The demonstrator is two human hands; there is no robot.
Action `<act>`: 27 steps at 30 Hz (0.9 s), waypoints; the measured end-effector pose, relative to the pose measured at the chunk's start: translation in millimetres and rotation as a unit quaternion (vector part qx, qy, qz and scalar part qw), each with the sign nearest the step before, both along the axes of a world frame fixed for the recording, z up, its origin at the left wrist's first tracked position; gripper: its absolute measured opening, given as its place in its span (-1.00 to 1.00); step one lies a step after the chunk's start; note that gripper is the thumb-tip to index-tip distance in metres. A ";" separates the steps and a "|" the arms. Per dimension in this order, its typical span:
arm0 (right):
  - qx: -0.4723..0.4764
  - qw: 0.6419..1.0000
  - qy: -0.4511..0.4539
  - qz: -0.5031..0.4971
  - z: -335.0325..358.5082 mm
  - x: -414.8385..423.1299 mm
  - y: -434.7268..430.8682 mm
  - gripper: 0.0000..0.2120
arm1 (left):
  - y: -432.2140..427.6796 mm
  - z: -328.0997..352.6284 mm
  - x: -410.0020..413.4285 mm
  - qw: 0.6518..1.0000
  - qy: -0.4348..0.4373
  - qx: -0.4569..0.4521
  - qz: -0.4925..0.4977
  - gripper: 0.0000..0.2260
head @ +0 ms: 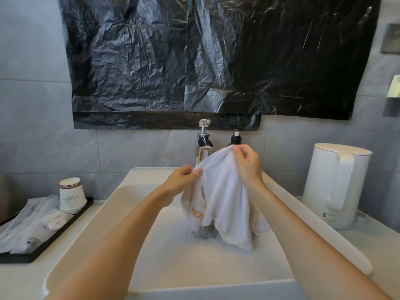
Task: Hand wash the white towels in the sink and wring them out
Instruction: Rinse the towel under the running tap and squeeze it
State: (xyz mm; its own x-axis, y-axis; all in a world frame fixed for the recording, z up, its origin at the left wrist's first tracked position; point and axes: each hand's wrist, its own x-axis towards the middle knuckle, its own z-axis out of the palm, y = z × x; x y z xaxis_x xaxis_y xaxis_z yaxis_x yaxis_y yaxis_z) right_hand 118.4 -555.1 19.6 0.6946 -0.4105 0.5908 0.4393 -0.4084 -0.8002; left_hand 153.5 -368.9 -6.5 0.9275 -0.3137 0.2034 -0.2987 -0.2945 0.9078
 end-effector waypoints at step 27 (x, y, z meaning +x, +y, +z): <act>0.102 0.974 0.202 0.019 -16.2 27.1 42.5 -0.60 | -27.1 1.5 10.4 0.956 0.065 -0.230 0.172 -0.70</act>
